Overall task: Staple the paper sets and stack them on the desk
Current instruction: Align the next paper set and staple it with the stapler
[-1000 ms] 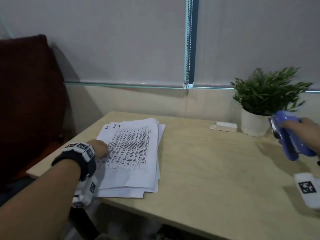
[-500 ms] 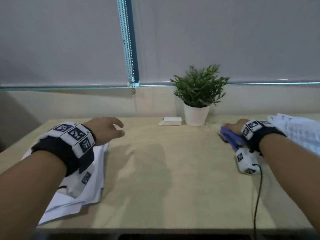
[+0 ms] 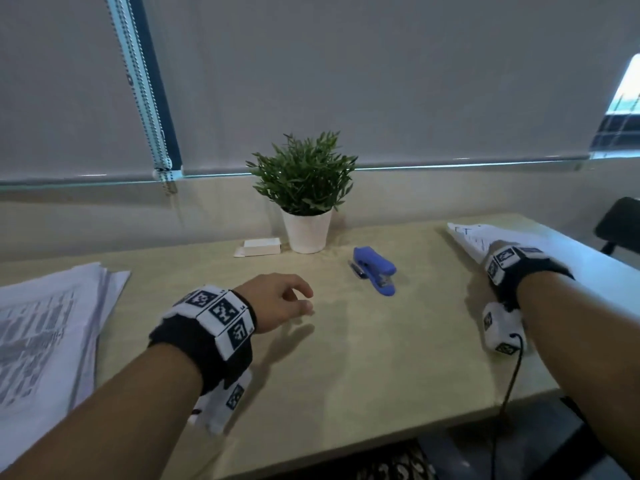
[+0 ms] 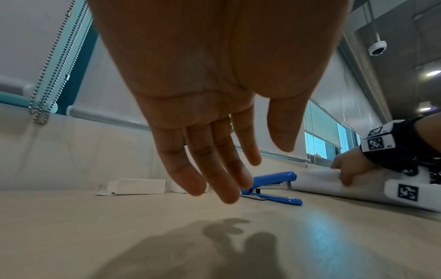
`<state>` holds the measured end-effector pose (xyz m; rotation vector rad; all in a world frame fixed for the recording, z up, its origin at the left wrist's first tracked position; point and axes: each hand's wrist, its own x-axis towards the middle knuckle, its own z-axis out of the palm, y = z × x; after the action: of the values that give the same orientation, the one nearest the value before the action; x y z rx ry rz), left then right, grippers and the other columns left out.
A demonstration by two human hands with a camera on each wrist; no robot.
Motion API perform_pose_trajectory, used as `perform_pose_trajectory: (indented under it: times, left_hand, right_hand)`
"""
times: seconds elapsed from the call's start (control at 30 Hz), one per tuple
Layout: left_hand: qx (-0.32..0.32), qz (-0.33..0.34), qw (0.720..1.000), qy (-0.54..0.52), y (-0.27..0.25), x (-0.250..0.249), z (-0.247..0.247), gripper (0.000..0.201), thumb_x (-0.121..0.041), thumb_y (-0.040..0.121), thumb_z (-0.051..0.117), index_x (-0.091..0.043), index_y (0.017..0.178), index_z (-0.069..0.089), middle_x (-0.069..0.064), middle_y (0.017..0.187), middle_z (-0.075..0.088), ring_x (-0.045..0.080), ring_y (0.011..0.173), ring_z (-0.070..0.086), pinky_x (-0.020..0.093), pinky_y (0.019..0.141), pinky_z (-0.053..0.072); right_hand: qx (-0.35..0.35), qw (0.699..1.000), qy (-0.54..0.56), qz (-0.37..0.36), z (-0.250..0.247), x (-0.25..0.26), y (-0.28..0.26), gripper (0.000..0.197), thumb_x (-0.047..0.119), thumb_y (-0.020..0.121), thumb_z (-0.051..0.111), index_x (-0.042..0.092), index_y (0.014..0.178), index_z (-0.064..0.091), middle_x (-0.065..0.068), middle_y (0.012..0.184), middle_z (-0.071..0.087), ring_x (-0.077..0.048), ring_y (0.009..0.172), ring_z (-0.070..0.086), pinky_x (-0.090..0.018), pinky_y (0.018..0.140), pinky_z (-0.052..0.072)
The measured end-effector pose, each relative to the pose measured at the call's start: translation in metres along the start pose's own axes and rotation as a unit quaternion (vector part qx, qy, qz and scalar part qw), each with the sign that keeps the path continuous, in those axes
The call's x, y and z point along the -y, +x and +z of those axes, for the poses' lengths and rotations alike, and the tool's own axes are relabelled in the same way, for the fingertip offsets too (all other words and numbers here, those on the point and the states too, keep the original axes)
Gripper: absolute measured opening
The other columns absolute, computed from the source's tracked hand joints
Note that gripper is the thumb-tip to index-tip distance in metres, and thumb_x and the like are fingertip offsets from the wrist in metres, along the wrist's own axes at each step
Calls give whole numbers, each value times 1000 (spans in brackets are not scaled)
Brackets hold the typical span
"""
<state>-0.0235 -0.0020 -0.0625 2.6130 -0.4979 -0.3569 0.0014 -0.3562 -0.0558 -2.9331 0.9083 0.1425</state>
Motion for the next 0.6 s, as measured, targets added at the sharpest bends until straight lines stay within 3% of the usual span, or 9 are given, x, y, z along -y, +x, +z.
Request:
perform_pose_trajectory:
  times: [0.07,0.1,0.13,0.2,0.27,0.33,0.43,0.5,0.6]
  left_hand:
    - [-12,4,1000,-4,-4,1,-1,32,-42,90,53,-30,120,56,-6,105,63,13,92,59,23,83,39]
    - [-22,5,1000,-6,-7,3,-2,33,-41,91,53,-30,121,55,-7,106,62,13,92,57,23,83,38]
    - [-32,7,999,-11,-7,3,-2,34,-42,91,52,-30,122,54,-6,108,62,13,92,55,23,83,38]
    - [-60,10,997,-37,-9,4,-2,38,-44,91,49,-30,127,49,-2,117,61,15,94,57,25,85,40]
    - [-108,28,991,-79,-10,5,2,53,-48,91,45,-29,139,34,5,132,51,20,108,57,29,93,42]
    - [-186,57,973,-127,-13,6,7,73,-58,88,43,-28,147,13,8,148,26,24,130,40,34,108,33]
    - [-270,95,955,-80,-28,7,7,88,-79,71,27,-35,146,12,-1,152,8,20,141,14,36,113,16]
    - [-250,88,964,18,-36,14,2,92,-87,62,14,-41,141,27,-1,153,14,22,140,11,43,114,16]
    - [-69,7,987,147,-37,38,-1,89,-83,62,5,-44,134,40,-1,150,32,27,141,19,46,115,18]
  right_hand:
    - [-74,990,101,-68,-5,-10,8,38,31,97,44,24,134,48,-15,125,57,-35,110,58,-44,97,42]
    - [-99,984,118,-85,-15,-7,1,38,33,96,44,26,133,49,-15,118,61,-33,103,60,-41,97,43]
    - [-123,979,126,-101,-23,-3,-5,40,26,94,47,20,133,49,-18,117,61,-34,102,60,-39,96,44]
    - [-117,971,152,-146,-33,21,-36,50,8,90,51,10,138,43,-21,132,52,-36,117,52,-36,97,41]
    - [-82,962,135,-224,-38,48,-79,55,11,89,53,14,142,38,-16,142,45,-32,126,45,-33,99,37]
    - [-23,943,100,-318,-35,72,-123,53,21,91,53,20,141,38,-8,144,43,-24,129,42,-26,97,34]
    - [72,909,70,-404,-19,110,-175,52,37,90,53,25,138,39,-4,142,46,-22,127,45,-26,97,34]
    - [125,888,62,-439,-4,130,-195,57,49,88,50,28,139,36,-5,140,49,-25,122,50,-32,100,41]
    - [266,847,85,-453,10,146,-213,67,65,87,39,30,143,30,-6,139,48,-24,110,58,-37,91,54]
